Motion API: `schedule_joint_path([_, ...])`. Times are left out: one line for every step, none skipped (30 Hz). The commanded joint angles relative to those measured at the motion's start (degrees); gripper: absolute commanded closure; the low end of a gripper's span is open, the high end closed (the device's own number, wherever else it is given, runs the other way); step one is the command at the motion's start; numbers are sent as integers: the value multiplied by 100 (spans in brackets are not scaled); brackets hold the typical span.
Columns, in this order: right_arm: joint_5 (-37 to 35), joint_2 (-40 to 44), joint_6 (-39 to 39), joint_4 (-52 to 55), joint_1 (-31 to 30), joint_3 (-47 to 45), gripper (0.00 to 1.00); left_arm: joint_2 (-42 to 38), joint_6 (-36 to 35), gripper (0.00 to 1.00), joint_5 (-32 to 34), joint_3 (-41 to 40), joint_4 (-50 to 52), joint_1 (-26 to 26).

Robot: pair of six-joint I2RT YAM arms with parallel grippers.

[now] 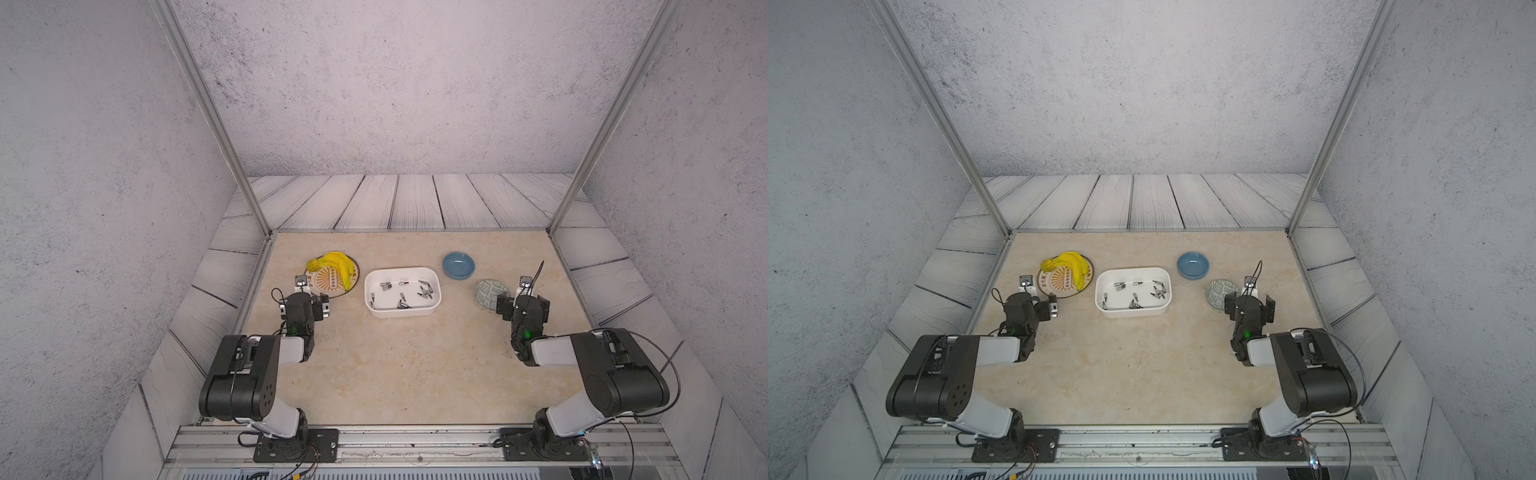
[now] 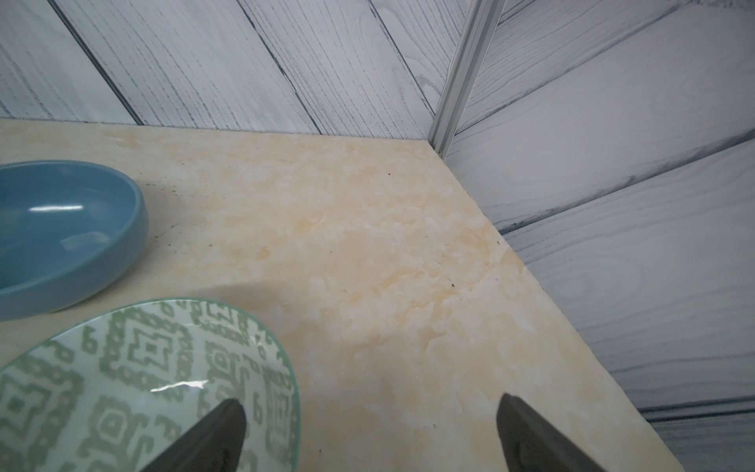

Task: Put the bit on the desktop into the storage box
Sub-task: Reset both arms

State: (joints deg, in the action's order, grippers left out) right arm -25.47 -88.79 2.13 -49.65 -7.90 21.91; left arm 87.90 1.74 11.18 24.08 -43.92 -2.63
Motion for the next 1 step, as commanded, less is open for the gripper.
schedule_joint_path([32,70,72,47,34,85,0,-36,37,2,43,106,-26,50])
